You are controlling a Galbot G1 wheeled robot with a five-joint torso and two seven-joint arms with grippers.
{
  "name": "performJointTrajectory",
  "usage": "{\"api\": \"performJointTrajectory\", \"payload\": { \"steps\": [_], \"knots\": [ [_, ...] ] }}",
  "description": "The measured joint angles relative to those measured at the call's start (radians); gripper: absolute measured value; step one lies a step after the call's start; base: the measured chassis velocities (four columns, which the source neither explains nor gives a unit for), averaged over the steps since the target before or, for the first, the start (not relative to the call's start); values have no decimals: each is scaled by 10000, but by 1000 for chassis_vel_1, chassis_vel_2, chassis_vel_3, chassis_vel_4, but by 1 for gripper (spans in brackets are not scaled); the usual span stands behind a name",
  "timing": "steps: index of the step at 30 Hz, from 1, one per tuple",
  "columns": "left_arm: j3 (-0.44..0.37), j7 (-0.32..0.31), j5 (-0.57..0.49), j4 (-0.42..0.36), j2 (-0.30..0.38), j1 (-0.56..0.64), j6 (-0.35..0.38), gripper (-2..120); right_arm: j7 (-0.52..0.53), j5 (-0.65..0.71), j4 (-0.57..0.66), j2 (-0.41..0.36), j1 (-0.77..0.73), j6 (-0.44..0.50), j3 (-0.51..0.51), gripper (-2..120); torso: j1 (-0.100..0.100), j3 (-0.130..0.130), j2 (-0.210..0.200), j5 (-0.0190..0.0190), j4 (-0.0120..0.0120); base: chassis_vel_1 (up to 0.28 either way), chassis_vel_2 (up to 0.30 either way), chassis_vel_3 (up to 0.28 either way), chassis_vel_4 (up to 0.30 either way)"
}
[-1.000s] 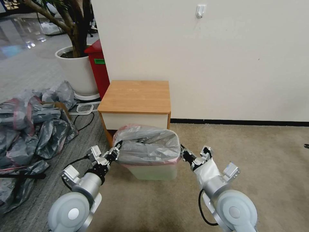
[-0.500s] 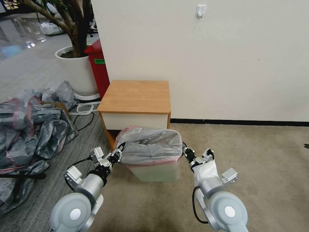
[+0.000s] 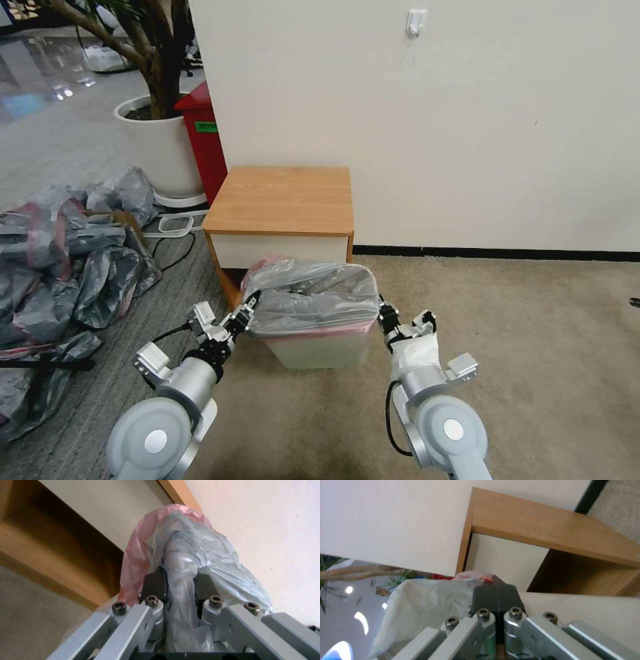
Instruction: Pick up the garbage bag from the table and place it over the trash can.
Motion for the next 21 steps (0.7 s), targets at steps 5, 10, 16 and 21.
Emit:
{"api": "performJointTrajectory", "payload": {
  "steps": [5,10,16,21],
  "knots": [
    [-51,-70,-279,29,59,-79,7,10,-516,-837,-121,-195,-209,18,3,0,0,0,0,-1,-1,0,0,0,0],
    [-40,-77,-367,23,122,-14,71,11,-873,-2105,-833,-508,123,194,102,0,0,0,0,1,-1,0,0,0,0],
    [-27,-55,-387,-14,120,40,80,13,-1202,-3138,-1304,-656,419,335,190,0,-1,0,0,1,0,0,0,0,0],
    [-91,-42,-475,-5,155,3,77,13,-1623,-3941,-1389,-669,258,465,128,0,0,0,0,1,0,0,0,0,0]
  ]
}}
